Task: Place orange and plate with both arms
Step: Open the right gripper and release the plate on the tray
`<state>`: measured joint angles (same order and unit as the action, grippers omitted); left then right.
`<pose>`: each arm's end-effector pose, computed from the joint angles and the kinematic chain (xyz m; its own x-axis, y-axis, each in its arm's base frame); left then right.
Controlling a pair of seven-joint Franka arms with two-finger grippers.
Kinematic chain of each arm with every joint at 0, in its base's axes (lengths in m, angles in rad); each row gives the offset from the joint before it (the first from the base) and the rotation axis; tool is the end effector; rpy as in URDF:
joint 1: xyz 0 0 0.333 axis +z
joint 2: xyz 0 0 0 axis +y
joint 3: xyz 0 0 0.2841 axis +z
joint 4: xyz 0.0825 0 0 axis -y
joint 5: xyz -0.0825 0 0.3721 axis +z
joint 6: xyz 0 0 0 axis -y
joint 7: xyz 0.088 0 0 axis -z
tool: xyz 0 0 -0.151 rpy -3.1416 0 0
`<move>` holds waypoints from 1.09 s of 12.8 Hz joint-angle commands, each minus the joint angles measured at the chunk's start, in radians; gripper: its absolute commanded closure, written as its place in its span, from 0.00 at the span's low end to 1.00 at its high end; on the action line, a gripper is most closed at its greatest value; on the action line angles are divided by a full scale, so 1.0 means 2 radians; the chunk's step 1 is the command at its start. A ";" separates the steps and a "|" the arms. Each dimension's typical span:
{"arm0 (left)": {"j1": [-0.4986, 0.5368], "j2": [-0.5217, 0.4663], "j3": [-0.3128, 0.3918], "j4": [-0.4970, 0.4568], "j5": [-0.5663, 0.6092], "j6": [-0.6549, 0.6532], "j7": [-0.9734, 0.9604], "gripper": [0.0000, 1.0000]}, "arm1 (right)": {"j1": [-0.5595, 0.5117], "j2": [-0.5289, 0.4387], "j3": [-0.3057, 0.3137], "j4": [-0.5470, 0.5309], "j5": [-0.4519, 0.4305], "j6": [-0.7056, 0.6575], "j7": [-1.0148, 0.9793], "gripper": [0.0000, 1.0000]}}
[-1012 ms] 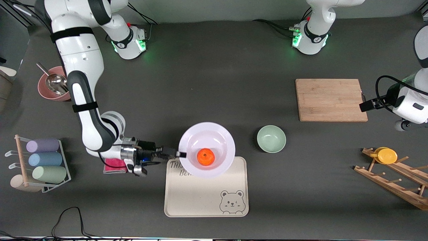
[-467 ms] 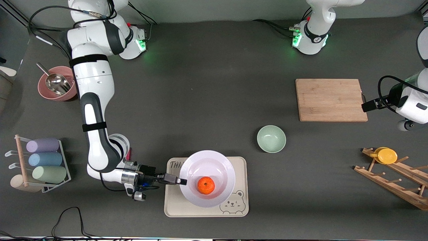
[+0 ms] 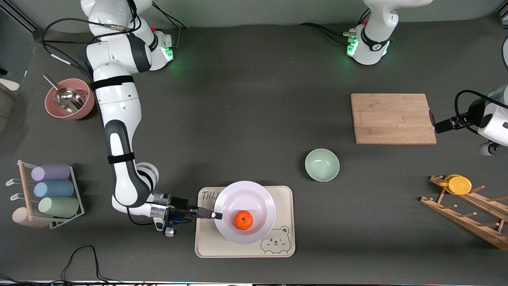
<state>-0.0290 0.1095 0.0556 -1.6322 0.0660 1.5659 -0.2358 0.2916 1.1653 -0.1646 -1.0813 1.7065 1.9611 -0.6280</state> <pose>0.5536 0.0238 0.4608 0.9535 0.2595 -0.1533 0.2445 -0.9634 -0.1099 0.7182 0.2404 0.1155 0.9853 -0.1698 0.0165 -0.0310 -0.2737 -0.9613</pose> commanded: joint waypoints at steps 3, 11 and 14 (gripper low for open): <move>0.001 0.000 0.000 0.008 -0.001 -0.008 0.012 0.00 | -0.001 0.024 0.002 0.026 -0.004 0.029 0.013 1.00; 0.002 0.000 0.000 0.008 -0.001 -0.009 0.012 0.00 | -0.001 0.043 0.003 0.026 -0.006 0.035 -0.046 0.93; 0.002 0.000 0.000 0.008 -0.001 -0.009 0.012 0.00 | -0.001 0.039 0.000 0.026 -0.009 0.036 -0.040 0.59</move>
<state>-0.0279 0.1095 0.0556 -1.6320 0.0659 1.5659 -0.2304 0.2933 1.2182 -0.1626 -1.0664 1.7070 2.0239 -0.7038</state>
